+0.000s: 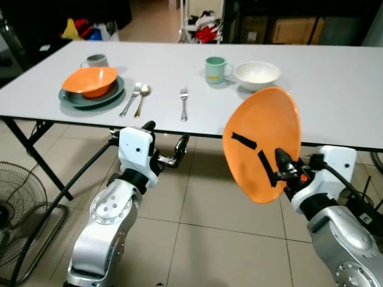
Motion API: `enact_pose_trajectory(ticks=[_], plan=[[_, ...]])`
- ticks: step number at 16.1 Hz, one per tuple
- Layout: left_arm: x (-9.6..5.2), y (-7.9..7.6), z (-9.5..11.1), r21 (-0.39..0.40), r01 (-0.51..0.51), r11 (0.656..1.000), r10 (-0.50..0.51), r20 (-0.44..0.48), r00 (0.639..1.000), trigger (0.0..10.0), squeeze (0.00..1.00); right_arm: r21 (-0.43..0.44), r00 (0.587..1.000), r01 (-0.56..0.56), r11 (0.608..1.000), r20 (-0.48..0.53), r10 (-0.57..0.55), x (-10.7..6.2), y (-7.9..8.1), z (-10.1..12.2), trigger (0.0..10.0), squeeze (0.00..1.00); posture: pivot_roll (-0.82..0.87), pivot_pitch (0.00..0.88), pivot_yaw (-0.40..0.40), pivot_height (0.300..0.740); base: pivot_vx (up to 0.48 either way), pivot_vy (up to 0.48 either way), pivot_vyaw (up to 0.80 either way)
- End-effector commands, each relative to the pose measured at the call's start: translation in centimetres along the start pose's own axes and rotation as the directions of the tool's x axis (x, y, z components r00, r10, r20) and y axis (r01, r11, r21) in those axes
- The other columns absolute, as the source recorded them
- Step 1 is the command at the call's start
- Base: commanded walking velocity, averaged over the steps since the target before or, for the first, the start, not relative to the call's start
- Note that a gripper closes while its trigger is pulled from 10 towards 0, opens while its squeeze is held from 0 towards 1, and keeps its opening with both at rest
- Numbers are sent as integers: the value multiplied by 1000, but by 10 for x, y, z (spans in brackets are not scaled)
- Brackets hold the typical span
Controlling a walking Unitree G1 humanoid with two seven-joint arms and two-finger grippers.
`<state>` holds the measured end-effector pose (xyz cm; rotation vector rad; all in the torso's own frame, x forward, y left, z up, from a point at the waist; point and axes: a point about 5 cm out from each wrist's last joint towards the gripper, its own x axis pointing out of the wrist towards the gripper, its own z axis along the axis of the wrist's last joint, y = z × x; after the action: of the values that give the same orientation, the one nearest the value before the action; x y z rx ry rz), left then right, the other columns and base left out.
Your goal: Setting the table
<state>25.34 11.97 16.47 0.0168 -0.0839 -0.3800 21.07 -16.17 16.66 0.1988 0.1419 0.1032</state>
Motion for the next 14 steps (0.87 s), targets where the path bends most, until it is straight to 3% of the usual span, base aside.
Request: enact_pose_trajectory(ticks=[1,2,4,10,14], plan=[[0,7,-2,26,-23,999,24,-37,999,10000,0,18,998,-43,999,38,42,1,7,7,10000,0,19,0,65,740,0,0,0],[-1,7,-1,-13,-17,1000,17,-22,1000,10000,0,49,998,-44,998,37,43,2,7,7,10000,0,18,0,67,740,0,0,0],[0,6,-1,-16,-1,1000,1,-17,1000,10000,0,121,998,-67,990,27,64,6,6,7,10000,0,16,0,72,740,120,0,0],[-1,4,0,-49,24,999,-24,-12,1000,10000,0,278,995,-98,956,48,88,13,6,14,10000,0,16,0,71,740,343,0,0],[-2,3,0,-57,35,998,-36,-13,999,10000,0,344,993,-114,932,12,117,16,6,11,10000,0,22,0,69,740,400,0,-591]])
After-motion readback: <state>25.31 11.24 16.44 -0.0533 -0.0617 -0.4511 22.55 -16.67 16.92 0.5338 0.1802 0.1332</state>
